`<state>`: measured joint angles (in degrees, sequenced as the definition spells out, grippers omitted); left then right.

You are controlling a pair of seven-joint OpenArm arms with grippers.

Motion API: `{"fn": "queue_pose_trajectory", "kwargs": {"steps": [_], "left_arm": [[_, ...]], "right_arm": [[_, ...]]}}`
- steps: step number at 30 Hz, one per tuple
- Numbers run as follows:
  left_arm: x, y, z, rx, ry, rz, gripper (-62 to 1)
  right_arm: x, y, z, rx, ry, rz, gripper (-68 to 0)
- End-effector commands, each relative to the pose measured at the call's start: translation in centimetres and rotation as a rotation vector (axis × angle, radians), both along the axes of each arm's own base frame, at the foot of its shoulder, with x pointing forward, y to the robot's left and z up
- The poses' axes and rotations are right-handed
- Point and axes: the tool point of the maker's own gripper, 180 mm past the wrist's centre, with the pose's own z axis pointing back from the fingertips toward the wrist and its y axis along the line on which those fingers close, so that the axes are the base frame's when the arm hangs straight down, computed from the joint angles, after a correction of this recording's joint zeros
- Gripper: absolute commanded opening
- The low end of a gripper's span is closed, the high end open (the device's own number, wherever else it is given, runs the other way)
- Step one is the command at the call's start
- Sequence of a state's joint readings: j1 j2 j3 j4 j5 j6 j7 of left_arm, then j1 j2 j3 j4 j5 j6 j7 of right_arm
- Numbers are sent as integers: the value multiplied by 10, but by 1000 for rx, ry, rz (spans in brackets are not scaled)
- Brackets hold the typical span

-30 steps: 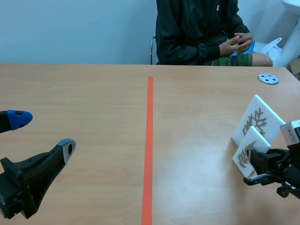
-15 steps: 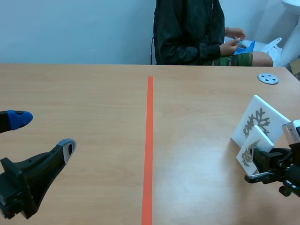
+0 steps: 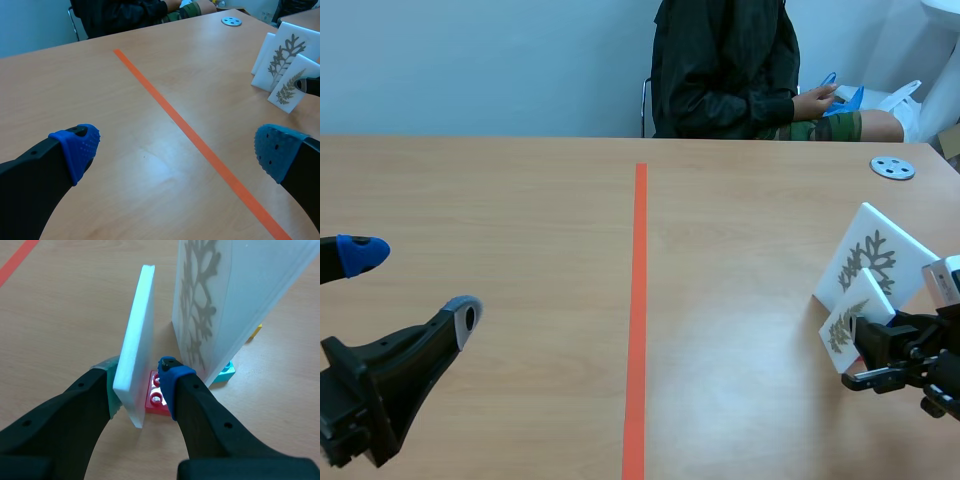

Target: Sort the leaf by its shape. The table is split by an orange tape line. A compound leaf with several leaflets goes to the left side, a simple leaf with one blade goes to the right side. Return to the home posture when a red brick is placed on the table.

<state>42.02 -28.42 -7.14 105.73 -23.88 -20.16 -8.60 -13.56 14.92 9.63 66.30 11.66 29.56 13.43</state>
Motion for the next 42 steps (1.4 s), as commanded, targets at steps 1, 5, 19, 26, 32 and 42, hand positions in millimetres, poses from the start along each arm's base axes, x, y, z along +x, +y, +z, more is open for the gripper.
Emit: {"fn": "queue_pose_trajectory", "kwargs": {"steps": [1,5,19,26,32,42], "left_arm": [[2,-4,8,-23,-26,-6,14],[2,-4,8,-23,-26,-6,14],[2,-4,8,-23,-26,-6,14],[2,-4,8,-23,-26,-6,14],[2,-4,8,-23,-26,-6,14],[2,-4,8,-23,-26,-6,14]], "right_arm": [[7,-2,12,1,-42,1,-519],[7,-2,14,4,-51,0,-518],[14,0,29,19,-106,0,-473],[23,9,54,5,-166,36,-472],[27,20,86,-14,-239,78,-472],[17,37,148,-33,-345,149,-318]]}}
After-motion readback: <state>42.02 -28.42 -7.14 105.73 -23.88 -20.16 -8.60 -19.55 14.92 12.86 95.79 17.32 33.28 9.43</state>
